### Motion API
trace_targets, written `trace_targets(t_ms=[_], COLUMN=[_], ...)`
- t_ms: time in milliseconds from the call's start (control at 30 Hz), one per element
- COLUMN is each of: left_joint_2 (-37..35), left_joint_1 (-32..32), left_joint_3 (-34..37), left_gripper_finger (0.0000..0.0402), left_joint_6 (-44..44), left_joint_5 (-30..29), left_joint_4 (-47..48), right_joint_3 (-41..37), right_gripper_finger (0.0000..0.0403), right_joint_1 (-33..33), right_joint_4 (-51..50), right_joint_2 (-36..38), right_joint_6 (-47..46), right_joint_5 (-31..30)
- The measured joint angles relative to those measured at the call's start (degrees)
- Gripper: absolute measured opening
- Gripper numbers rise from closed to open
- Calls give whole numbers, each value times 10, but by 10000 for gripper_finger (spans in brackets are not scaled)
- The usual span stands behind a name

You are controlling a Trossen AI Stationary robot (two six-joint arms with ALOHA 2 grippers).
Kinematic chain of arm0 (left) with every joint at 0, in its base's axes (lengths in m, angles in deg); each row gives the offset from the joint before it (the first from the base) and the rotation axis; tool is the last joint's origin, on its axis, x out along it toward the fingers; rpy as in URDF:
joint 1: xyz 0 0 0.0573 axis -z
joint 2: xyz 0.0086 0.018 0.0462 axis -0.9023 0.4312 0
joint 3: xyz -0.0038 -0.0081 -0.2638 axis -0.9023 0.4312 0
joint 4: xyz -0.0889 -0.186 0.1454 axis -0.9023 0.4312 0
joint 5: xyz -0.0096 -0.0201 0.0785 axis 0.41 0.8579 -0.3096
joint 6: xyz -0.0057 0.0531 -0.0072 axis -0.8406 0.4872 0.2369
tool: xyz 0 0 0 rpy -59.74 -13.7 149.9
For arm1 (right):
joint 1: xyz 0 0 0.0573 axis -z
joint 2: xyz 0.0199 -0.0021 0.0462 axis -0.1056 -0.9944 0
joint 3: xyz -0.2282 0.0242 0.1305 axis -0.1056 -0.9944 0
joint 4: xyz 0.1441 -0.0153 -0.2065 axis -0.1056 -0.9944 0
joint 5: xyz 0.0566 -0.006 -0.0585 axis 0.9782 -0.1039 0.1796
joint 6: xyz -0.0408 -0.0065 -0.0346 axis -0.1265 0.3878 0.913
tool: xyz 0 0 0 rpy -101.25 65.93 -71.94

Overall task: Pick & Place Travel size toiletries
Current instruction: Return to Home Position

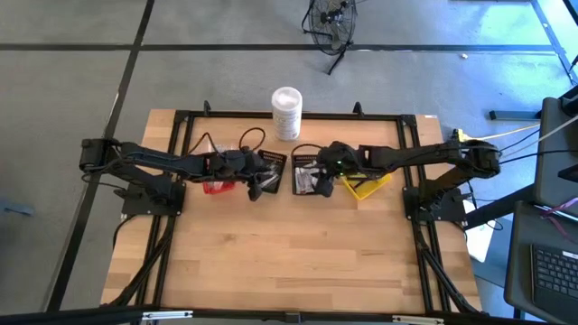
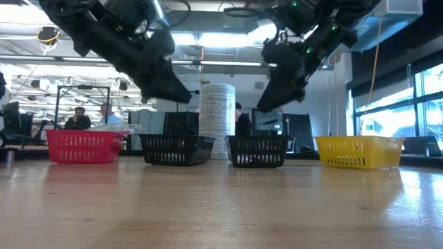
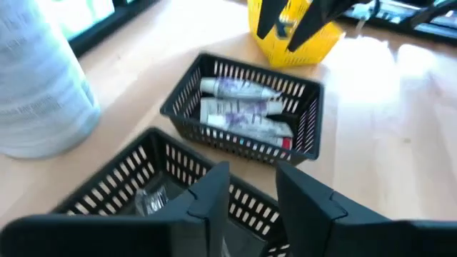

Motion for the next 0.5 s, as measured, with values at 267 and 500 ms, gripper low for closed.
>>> trace_targets(t_ms=[267, 500], left_joint_2=[-120, -236], left_joint_1=[0, 3], left_joint_3=[0, 2], left_gripper_finger=[41, 3], left_joint_6=[34, 62], left_joint_5=[0, -3], left_joint_4=[99, 174], right_joint_3=[0, 0], right_gripper_finger=[30, 18], right_joint_1=[0, 0], right_joint_4=[-76, -79], right_joint_2=[117, 193], right_joint_6=[29, 172], right_joint_5=[-24, 57])
